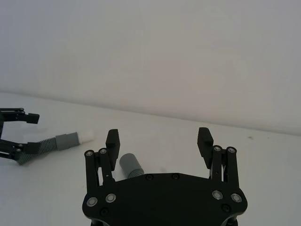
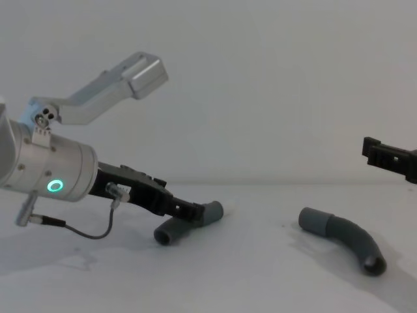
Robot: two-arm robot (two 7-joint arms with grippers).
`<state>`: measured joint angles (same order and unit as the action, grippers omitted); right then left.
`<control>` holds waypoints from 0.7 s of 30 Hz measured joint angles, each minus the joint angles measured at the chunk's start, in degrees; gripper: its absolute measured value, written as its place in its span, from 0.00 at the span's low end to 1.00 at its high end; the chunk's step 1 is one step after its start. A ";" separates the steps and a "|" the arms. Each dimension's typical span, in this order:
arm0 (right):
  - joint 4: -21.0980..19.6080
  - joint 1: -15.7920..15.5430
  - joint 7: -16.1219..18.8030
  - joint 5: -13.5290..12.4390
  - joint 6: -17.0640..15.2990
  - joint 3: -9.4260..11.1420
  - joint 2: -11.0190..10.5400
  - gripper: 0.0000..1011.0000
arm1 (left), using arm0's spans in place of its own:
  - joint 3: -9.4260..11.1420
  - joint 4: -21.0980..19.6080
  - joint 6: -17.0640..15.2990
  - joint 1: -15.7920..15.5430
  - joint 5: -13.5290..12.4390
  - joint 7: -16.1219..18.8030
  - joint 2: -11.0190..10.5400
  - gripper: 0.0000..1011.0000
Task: Use both hands to pick up one end of the pipe from the table, align the ends, and insert them.
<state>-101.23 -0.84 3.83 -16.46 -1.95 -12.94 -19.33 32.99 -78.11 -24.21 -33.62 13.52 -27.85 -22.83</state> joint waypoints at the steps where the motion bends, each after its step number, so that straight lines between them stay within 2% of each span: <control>1: 0.00 0.00 0.00 0.00 0.00 0.00 0.00 0.99 | 0.09 0.53 0.18 -0.20 -0.07 -0.16 0.19 0.99; 13: 0.00 0.00 0.00 0.00 0.00 0.00 0.00 0.99 | 0.77 5.43 1.22 -2.27 -0.84 -1.78 2.17 0.99; 21: 0.00 0.00 0.00 0.00 0.00 0.00 0.00 0.99 | 1.05 6.79 -0.51 -3.49 -1.20 -2.57 2.91 0.99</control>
<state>-101.23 -0.84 3.83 -16.47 -1.95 -12.94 -19.33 34.03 -71.32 -24.72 -37.11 12.33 -30.42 -19.92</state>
